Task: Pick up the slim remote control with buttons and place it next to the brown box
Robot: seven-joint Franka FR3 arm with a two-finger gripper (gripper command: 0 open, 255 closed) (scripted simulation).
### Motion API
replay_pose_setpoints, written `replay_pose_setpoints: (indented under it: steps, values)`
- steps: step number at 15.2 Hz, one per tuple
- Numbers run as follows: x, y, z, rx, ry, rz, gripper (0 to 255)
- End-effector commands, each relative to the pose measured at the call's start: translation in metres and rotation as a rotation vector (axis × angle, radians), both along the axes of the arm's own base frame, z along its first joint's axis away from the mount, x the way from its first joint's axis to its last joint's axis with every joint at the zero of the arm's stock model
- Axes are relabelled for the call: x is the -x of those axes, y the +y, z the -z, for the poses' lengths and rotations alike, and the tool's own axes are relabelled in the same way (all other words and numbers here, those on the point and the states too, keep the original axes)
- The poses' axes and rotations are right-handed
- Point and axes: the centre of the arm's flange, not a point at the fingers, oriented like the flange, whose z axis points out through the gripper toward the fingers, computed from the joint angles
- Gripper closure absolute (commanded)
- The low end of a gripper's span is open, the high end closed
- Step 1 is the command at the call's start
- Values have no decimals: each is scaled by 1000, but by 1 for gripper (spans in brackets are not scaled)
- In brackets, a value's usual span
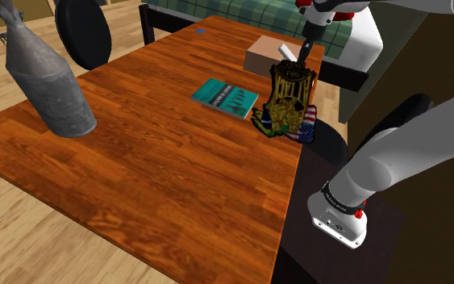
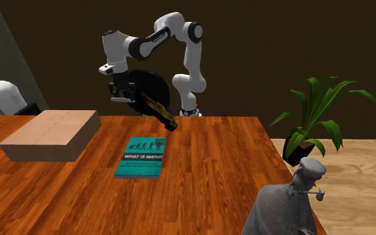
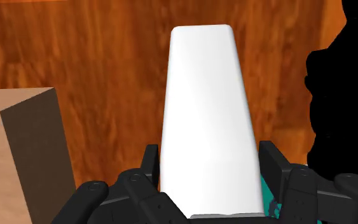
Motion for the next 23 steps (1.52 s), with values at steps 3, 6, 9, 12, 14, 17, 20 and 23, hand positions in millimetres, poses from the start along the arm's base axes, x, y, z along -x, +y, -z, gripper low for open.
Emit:
replay_pose_setpoints:
  steps: [3,6,9,12,14,17,20,23]
  values:
    - [13,-51,0,0,2,-2,255]
    - [22,-90,0,0,2,-2,255]
    - [24,-97,10,0,2,-2,255]
    - [24,-97,26,0,2,-2,255]
    - [24,-97,36,0,2,-2,255]
    - [24,-97,52,0,2,-2,255]
    - [24,-97,68,0,2,-2,255]
    - [24,-97,84,0,2,-2,255]
